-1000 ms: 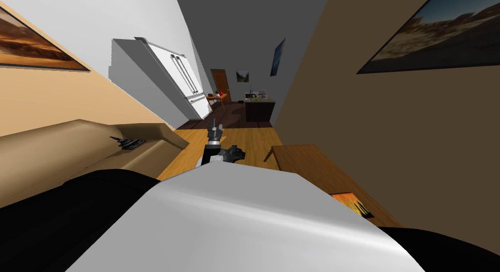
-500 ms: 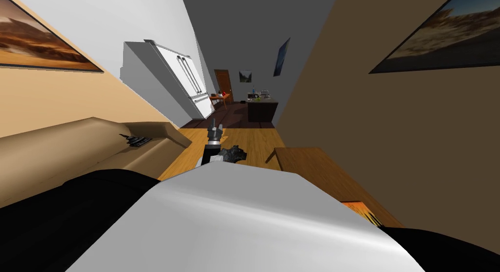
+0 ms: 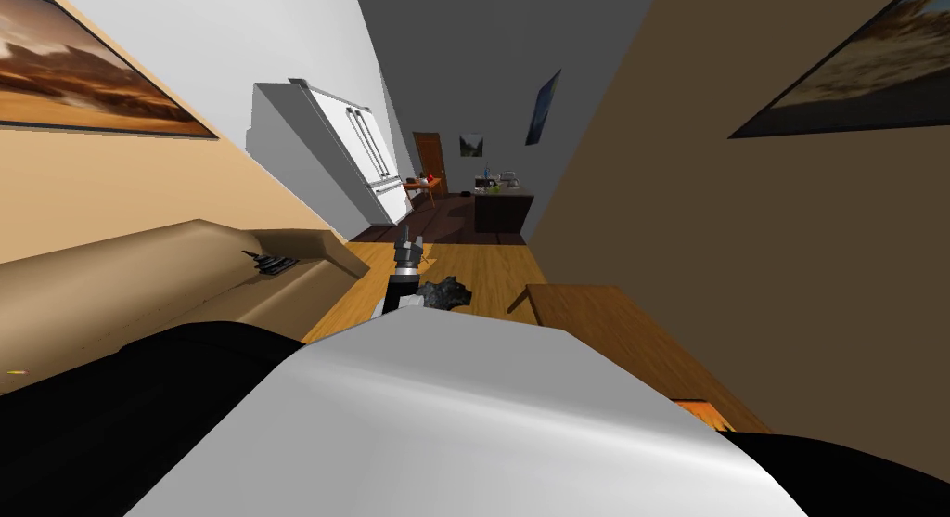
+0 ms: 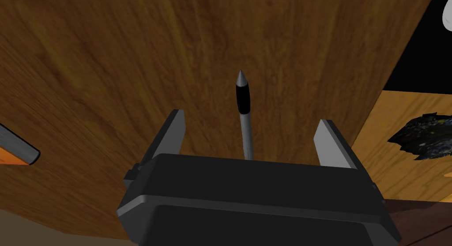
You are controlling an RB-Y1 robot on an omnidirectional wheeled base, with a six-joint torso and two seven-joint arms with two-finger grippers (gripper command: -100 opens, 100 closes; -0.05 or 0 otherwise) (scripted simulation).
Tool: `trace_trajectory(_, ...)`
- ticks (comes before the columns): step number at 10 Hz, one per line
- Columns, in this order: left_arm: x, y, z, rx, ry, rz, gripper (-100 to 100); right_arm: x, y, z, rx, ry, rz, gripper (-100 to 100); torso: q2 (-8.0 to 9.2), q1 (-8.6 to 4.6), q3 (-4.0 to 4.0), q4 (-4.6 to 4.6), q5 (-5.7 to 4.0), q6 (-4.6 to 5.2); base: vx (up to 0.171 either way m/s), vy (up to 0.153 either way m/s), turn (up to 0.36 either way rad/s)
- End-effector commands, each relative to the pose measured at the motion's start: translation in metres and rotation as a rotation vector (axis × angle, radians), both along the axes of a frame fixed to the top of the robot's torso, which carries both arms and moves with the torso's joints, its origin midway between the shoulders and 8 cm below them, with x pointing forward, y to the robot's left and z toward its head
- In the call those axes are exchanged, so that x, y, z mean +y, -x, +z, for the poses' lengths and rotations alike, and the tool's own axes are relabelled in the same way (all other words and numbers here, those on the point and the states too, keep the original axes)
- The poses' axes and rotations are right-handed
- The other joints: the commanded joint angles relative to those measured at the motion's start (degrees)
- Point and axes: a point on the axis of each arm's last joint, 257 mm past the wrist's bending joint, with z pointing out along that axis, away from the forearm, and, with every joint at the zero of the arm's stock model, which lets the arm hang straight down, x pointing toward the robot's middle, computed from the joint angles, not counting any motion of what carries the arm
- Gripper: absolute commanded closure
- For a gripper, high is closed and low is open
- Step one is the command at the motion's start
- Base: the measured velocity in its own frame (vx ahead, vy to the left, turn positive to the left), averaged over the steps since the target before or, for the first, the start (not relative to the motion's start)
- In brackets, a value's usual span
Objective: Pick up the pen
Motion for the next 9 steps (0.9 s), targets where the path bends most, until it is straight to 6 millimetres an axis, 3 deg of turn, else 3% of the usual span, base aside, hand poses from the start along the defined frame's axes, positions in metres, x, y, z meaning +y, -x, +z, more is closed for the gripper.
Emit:
trace_trajectory(1,0.0,0.0,0.0,0.0,0.0,0.0,0,-0.009,0.019,0.001,0.051,0.025,0.032,-100,0.0,0.0,0.0,0.0,0.0,0.0,0.027,0.06,0.06)
trace_trajectory(4,0.0,0.0,0.0,0.0,0.0,0.0,0,-0.026,0.049,0.005,0.129,0.061,0.083,-100,0.08,-0.05,0.04,0.02,-0.02,0.0,0.017,0.037,0.051)
trace_trajectory(5,0.0,0.0,0.0,0.0,0.0,0.0,0,-0.023,0.04,0.003,0.11,0.052,0.071,-100,0.07,-0.05,0.04,0.02,-0.01,-0.01,0.004,0.006,0.008)
trace_trajectory(6,0.0,0.0,0.0,0.0,0.0,0.0,0,-0.024,0.041,0.003,0.114,0.054,0.073,0,0.12,-0.13,0.07,0.03,-0.03,0.01,0.0,0.0,0.0)
trace_trajectory(7,0.0,0.0,0.0,0.0,0.0,0.0,0,-0.014,0.043,-0.008,0.114,0.051,0.049,-100,0.14,-0.17,0.08,0.03,-0.04,0.01,-0.032,-0.03,0.138)
trace_trajectory(9,0.0,0.0,0.0,0.0,0.0,0.0,0,-0.004,0.044,-0.019,0.116,0.047,0.026,-100,0.32,-0.34,0.18,0.08,-0.09,-0.02,-0.064,-0.05,0.158)
